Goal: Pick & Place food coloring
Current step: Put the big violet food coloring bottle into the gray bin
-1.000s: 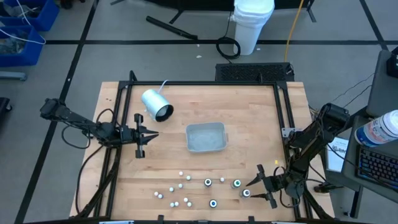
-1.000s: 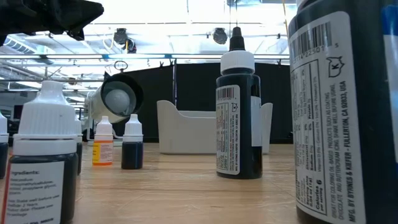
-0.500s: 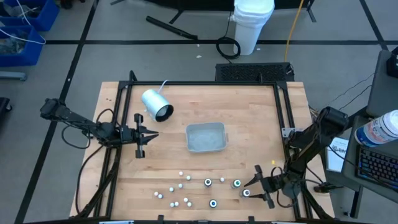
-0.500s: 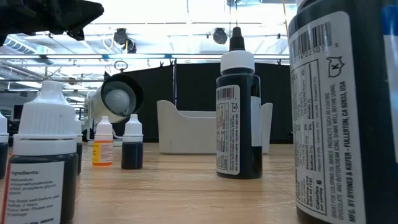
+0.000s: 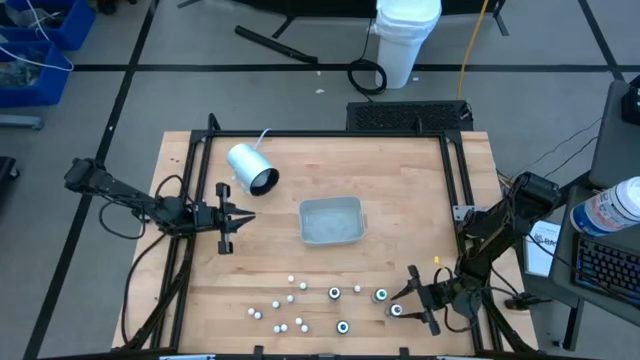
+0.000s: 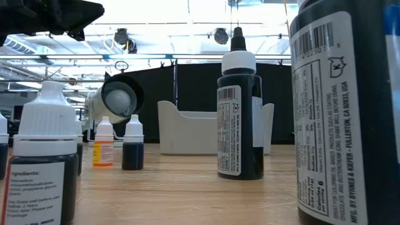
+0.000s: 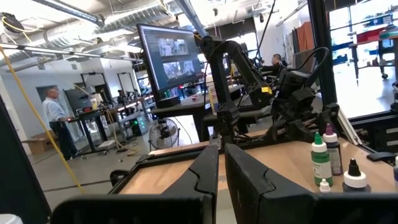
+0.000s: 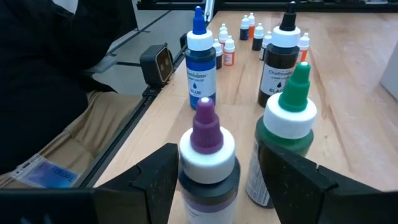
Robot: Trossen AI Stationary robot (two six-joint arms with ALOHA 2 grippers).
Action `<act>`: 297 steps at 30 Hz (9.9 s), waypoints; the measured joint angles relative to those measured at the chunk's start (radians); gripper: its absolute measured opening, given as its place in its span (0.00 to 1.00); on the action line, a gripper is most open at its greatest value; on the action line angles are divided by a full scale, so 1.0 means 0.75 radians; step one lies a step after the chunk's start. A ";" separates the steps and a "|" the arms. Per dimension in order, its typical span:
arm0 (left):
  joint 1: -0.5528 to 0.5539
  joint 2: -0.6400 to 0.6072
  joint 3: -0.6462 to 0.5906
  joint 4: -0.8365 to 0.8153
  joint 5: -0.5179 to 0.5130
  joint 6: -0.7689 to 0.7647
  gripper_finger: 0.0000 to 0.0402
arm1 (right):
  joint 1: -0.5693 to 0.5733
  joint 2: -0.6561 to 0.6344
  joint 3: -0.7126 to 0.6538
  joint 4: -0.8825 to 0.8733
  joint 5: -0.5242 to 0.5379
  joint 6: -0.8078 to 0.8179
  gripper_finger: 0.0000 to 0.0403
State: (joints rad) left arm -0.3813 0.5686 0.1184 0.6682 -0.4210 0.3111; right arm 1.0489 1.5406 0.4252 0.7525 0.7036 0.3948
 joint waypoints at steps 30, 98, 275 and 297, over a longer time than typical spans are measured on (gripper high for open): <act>0.000 0.000 0.000 0.001 0.000 -0.001 0.09 | -0.004 0.000 0.000 -0.002 0.001 -0.035 0.30; 0.000 0.000 0.000 -0.031 -0.002 0.035 0.09 | -0.800 -0.465 0.337 -0.391 -0.203 -0.574 0.28; 0.000 0.001 0.000 -0.058 -0.036 0.070 0.09 | -1.448 0.537 0.652 0.059 -0.828 -0.542 0.29; 0.001 0.001 0.000 -0.058 -0.036 0.070 0.09 | -1.435 0.538 0.653 0.040 -0.765 -0.551 0.30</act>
State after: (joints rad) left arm -0.3809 0.5693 0.1184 0.6243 -0.4480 0.3634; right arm -0.0276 1.9438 0.9146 0.7826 0.1300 -0.0186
